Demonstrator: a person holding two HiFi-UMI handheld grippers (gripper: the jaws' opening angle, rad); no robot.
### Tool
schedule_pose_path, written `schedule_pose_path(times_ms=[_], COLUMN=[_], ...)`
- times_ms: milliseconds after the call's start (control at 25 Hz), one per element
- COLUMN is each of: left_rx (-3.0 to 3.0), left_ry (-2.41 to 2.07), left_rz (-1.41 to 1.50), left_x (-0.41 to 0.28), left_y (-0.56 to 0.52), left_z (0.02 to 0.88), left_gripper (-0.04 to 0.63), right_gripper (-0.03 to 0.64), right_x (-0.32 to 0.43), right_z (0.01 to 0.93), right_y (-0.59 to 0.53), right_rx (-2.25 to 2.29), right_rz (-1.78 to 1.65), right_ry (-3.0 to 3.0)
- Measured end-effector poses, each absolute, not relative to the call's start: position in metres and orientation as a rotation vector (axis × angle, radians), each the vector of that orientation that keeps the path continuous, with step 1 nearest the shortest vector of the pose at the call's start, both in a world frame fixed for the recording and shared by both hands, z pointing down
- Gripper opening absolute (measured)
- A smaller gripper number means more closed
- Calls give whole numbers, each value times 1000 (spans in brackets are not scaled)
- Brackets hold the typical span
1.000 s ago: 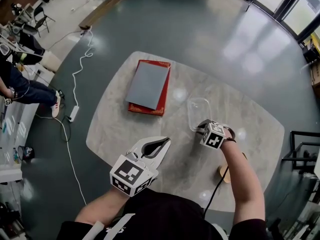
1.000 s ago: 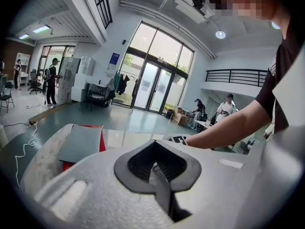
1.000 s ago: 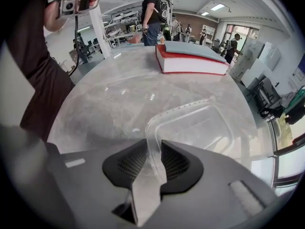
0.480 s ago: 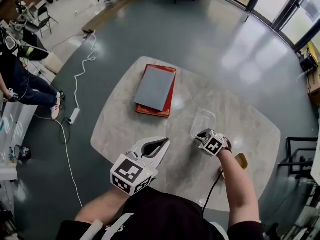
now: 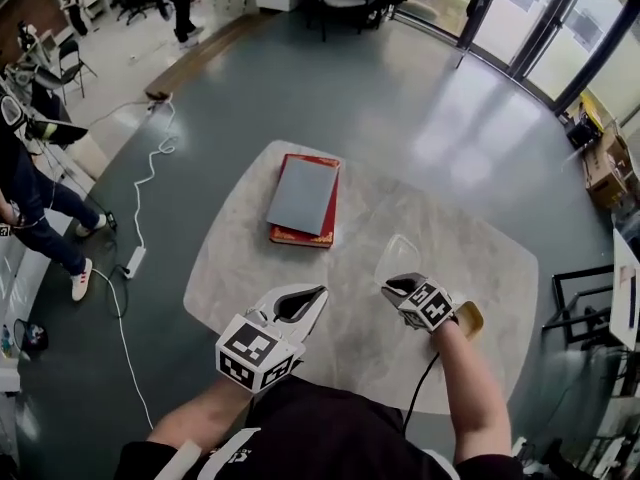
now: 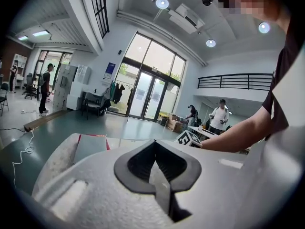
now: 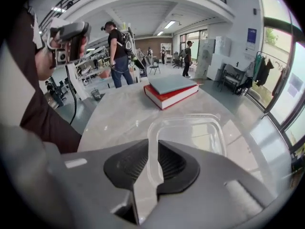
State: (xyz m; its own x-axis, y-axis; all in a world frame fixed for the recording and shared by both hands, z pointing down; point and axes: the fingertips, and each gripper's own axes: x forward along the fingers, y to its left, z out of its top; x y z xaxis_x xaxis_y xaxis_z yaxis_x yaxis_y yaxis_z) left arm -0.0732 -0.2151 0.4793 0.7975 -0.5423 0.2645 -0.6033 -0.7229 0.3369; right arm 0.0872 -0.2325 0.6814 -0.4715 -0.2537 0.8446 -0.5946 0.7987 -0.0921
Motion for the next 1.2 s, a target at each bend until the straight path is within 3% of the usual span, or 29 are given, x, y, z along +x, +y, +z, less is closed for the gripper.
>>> schedule_pose_path(times_ms=[640,1200], left_rx=[2639,2690], left_ry=[-852,-942], left_rz=[160,107], left_x=[-32,32], left_y=[-219,-188], left_z=[454,401], left_gripper=[3,3], right_gripper=[63,63], right_x=[114,189], right_z=[478,343], right_y=[-208,-140], right_rx=[988,1220], right_rz=[473,524], right_ry=[-2628,-2988])
